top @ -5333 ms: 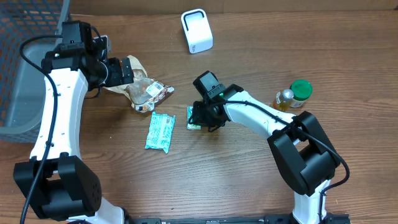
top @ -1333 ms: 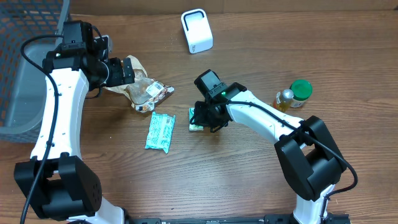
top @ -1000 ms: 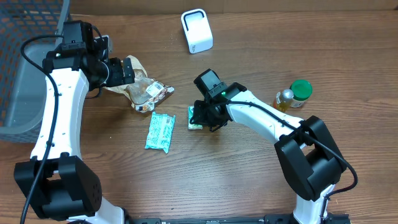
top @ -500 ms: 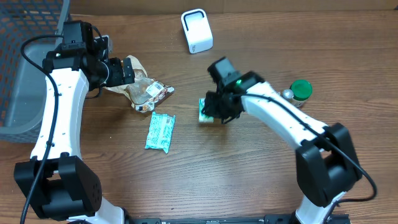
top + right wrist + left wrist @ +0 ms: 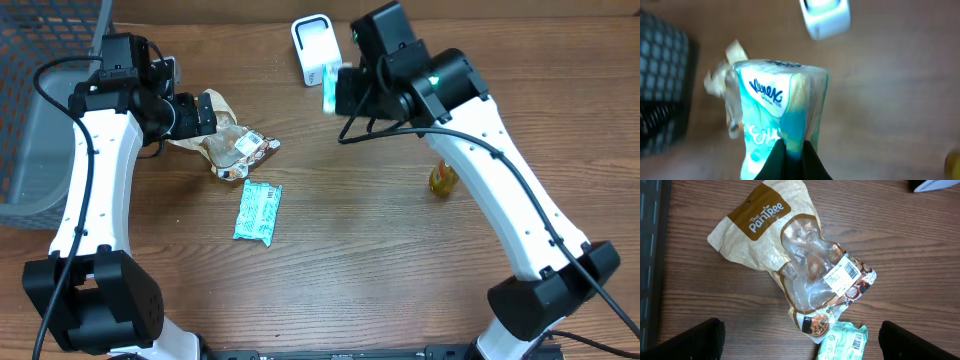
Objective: Scan the item barcode
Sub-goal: 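Lift the Kleenex pack and carry it up to the white scanner, then hold the Kleenex pack in front of the white scanner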
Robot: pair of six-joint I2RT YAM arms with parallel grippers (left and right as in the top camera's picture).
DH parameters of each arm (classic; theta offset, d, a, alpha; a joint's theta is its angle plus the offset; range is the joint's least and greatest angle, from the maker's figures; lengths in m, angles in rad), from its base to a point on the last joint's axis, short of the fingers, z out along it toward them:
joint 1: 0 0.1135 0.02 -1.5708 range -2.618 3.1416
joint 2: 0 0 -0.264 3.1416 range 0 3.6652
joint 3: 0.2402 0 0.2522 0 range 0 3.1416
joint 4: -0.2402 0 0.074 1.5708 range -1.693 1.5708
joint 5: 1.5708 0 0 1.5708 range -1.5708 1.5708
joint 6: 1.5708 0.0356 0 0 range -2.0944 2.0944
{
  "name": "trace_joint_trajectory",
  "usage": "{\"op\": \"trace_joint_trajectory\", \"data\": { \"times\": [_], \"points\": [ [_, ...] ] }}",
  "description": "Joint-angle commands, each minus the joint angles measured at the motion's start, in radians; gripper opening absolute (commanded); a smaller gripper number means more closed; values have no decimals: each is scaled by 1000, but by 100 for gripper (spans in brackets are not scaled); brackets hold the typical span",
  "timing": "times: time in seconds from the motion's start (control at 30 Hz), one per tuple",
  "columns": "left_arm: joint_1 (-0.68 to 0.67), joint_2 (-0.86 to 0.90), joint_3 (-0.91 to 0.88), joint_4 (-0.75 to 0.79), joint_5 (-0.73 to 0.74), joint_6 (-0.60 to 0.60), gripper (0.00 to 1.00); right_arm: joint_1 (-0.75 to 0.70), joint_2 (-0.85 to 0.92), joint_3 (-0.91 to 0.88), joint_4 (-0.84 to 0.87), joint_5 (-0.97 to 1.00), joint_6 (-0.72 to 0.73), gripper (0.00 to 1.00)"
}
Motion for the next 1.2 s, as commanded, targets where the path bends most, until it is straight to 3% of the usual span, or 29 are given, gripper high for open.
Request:
{"op": "trace_joint_trajectory", "data": {
  "times": [0.0,0.27,0.63,1.17],
  "points": [
    [-6,-4,2,3,11,30,100,-4,15,14,72,97,-79,4],
    [-6,-4,2,4,11,30,100,9,129,14,304,277,-170,4],
    [-6,-4,2,4,11,30,100,9,332,14,635,457,-426,4],
    [-6,-4,2,3,11,30,99,14,560,14,1071,558,-1108,4]
  ]
}}
